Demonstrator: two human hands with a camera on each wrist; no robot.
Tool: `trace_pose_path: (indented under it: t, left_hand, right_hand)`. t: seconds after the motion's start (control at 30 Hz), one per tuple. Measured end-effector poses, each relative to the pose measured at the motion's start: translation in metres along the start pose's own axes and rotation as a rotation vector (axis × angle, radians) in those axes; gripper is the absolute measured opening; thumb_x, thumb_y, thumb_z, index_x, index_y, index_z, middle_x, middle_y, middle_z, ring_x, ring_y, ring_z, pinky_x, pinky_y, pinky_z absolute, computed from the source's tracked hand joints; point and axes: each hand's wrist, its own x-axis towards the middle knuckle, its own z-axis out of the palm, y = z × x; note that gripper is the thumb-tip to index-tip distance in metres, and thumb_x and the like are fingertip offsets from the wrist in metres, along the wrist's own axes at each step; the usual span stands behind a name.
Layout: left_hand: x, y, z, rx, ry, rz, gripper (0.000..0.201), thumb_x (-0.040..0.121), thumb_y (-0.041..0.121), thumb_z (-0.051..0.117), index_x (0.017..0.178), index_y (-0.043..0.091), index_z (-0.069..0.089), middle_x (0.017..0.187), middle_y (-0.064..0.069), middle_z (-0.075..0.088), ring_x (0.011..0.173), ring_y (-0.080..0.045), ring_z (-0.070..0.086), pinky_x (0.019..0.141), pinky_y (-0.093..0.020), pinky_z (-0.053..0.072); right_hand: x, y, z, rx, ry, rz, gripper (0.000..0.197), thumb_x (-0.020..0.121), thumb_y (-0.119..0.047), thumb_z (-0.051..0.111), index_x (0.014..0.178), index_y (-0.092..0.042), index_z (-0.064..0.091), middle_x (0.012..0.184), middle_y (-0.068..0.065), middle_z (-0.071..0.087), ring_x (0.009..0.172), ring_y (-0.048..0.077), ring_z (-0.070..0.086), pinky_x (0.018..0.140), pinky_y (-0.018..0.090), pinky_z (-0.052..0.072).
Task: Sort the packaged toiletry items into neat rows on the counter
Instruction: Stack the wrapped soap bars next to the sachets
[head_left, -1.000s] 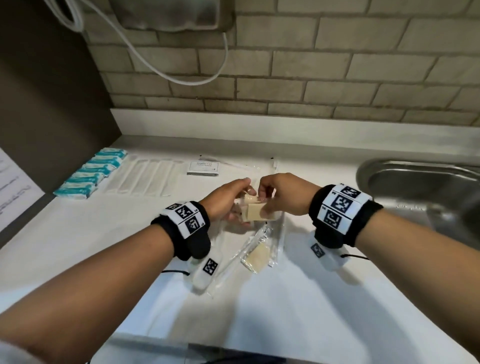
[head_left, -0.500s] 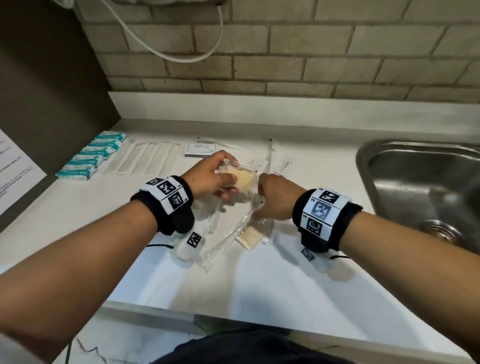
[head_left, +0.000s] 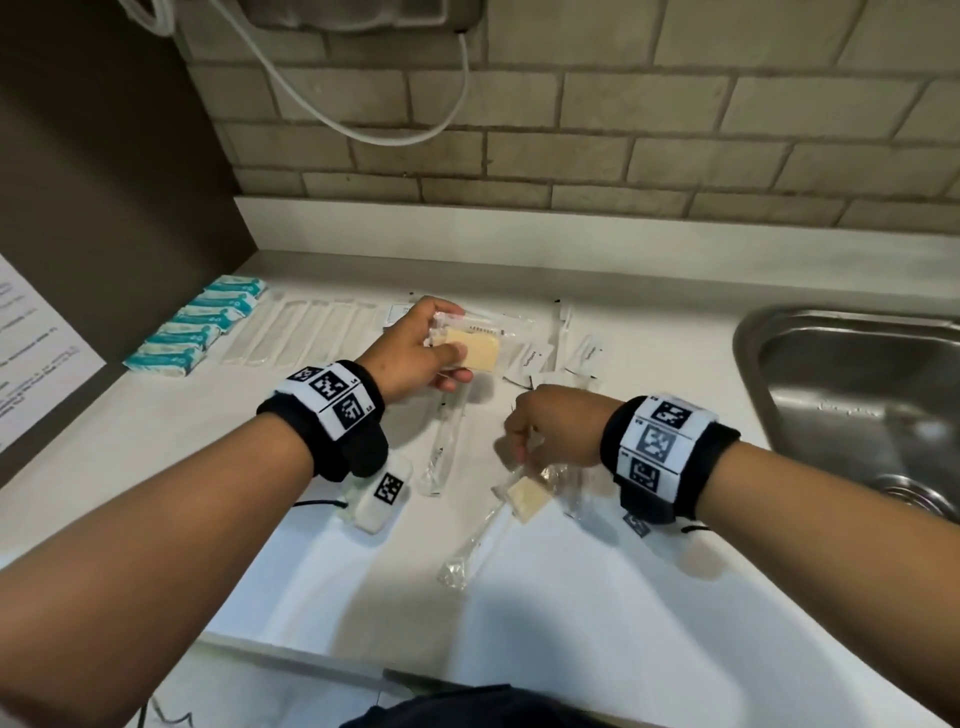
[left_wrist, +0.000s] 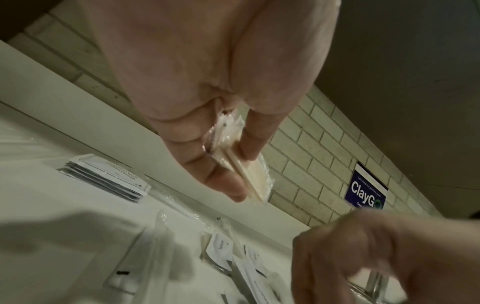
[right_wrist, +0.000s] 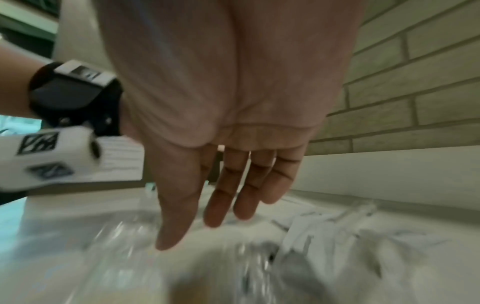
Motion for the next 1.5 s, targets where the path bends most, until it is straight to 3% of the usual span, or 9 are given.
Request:
trace_pose_path:
  t: [0.17,0.4,0.53,0.6,0.73,0.97,1.17,1.33,1.5]
  left_hand:
    - [0.01,-0.003,-0.004,0.007,-0.019,0.013,0.056,0.097,0.003,0.052,0.14,0.034,0.037,0.124,-0.015,0.054,0.081,-0.021,0.073,0.067,-0.027,0.058]
    - [0.027,-0.01,-0.001,0.023,-0.069,0.005,0.039,0.097,0.0,0.05,0.125,0.027,0.048,0.127,-0.023,0.053,0.074,-0.017,0.071,0.066,-0.025,0.058]
    - [0.033,-0.013,0.005,0.044,-0.109,-0.015,0.038,0.097,0.002,0.051,0.125,0.027,0.048,0.129,-0.023,0.051,0.078,-0.019,0.072,0.068,-0.026,0.059]
    - [0.034,-0.013,0.007,0.039,-0.114,-0.021,0.038,0.097,0.002,0.05,0.127,0.026,0.048,0.129,-0.024,0.051,0.08,-0.02,0.072,0.067,-0.025,0.059]
    - [0.037,-0.015,0.013,0.013,-0.091,-0.046,0.04,0.098,-0.001,0.046,0.131,0.022,0.046,0.12,-0.026,0.055,0.073,-0.017,0.07,0.059,-0.022,0.057]
    - [0.041,-0.012,0.014,-0.107,0.004,-0.047,0.037,0.096,0.0,0.037,0.121,0.021,0.053,0.086,-0.012,0.056,0.059,-0.012,0.06,0.052,-0.023,0.051]
    - [0.046,0.001,0.017,-0.248,-0.036,-0.067,0.04,0.099,0.049,0.037,0.12,0.02,0.056,0.101,-0.01,0.069,0.078,-0.025,0.069,0.062,-0.031,0.048]
    - [0.061,-0.001,0.005,-0.132,-0.007,-0.021,0.03,0.098,0.011,0.052,0.125,0.024,0.05,0.109,-0.017,0.063,0.074,-0.026,0.067,0.063,-0.033,0.052]
    - [0.072,-0.008,-0.014,-0.149,0.083,-0.05,0.03,0.098,0.007,0.05,0.119,0.028,0.051,0.093,-0.003,0.063,0.082,-0.034,0.065,0.07,-0.042,0.051]
  right_hand:
    - [0.011,0.006,-0.045,0.114,0.006,-0.027,0.015,0.081,-0.014,0.071,0.077,-0.026,0.065,0.079,-0.013,0.068,0.079,0.008,0.062,0.073,0.023,0.047]
    - [0.023,0.005,-0.003,-0.083,-0.303,-0.006,0.045,0.051,-0.02,0.089,0.077,-0.025,0.053,0.079,-0.007,0.059,0.07,0.013,0.051,0.064,0.033,0.05]
    - [0.03,0.006,0.001,-0.028,-0.278,0.014,0.031,0.062,-0.015,0.085,0.07,-0.02,0.055,0.068,-0.003,0.056,0.065,0.016,0.05,0.06,0.026,0.044]
    - [0.032,0.007,-0.003,-0.012,-0.25,0.03,0.025,0.067,-0.018,0.084,0.07,-0.024,0.059,0.071,-0.006,0.06,0.072,0.016,0.056,0.068,0.027,0.046]
    - [0.034,0.011,-0.016,0.026,-0.159,0.104,0.044,0.071,-0.026,0.082,0.113,-0.022,0.07,0.105,-0.005,0.072,0.098,0.018,0.065,0.092,0.035,0.052]
    - [0.041,0.016,-0.061,0.153,0.149,0.117,0.025,0.083,-0.025,0.07,0.103,-0.012,0.062,0.095,0.003,0.065,0.083,0.02,0.057,0.074,0.031,0.046]
    - [0.058,0.022,-0.079,0.227,0.369,0.124,0.034,0.076,-0.026,0.079,0.1,-0.014,0.058,0.096,0.002,0.062,0.085,0.02,0.056,0.071,0.028,0.042]
    - [0.072,0.029,-0.081,0.246,0.486,0.202,0.06,0.064,-0.04,0.086,0.104,-0.011,0.053,0.092,0.001,0.056,0.08,0.018,0.053,0.069,0.031,0.044]
    - [0.082,0.048,-0.07,0.161,0.21,0.277,0.042,0.081,-0.03,0.071,0.112,-0.009,0.052,0.11,0.006,0.063,0.097,0.025,0.061,0.082,0.035,0.051]
